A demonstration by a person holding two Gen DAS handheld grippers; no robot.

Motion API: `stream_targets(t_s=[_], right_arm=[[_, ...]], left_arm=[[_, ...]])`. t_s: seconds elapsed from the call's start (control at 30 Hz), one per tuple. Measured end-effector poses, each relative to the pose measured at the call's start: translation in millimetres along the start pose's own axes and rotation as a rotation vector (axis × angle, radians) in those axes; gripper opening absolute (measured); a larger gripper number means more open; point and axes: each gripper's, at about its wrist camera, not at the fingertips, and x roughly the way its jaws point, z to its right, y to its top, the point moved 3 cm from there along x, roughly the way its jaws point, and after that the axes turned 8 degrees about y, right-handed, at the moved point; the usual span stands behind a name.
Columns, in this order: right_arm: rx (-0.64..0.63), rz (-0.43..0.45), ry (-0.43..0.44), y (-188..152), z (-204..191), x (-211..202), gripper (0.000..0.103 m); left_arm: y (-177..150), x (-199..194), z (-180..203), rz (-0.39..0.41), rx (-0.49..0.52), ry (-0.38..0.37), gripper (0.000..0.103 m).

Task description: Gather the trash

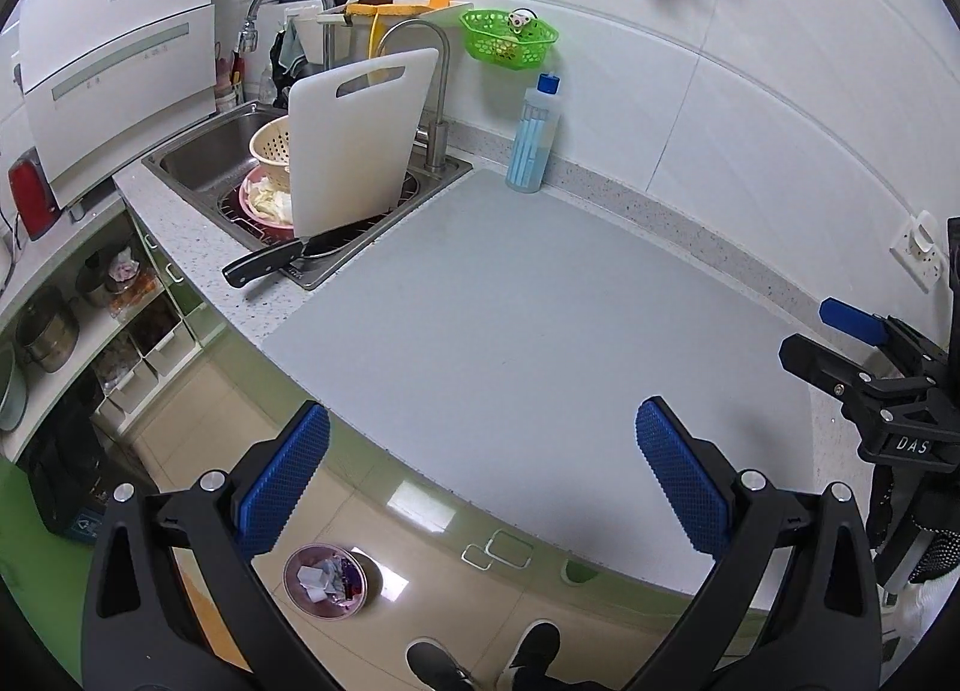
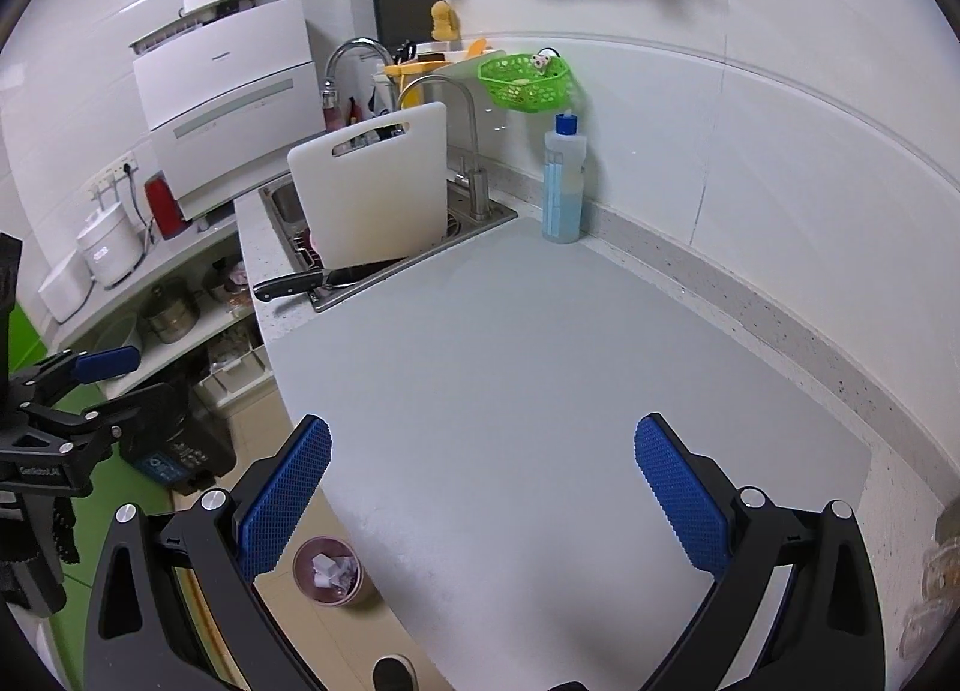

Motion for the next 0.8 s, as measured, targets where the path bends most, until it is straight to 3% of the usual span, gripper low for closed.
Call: stream_targets(t_s=[0.3, 0.8], right_arm=[[0.003, -0.045, 0.017, -1.4, 8.0, 14.2, 0.097], [0.006, -0.045, 0.024, 0.1, 12.7, 15.5, 0.097]], left_arm=[[1.2, 11.5, 9.1, -0.02, 0.022, 0.003, 0.1], [2.1, 16.4, 12.4, -0.03, 0.048, -0.01, 0.1]])
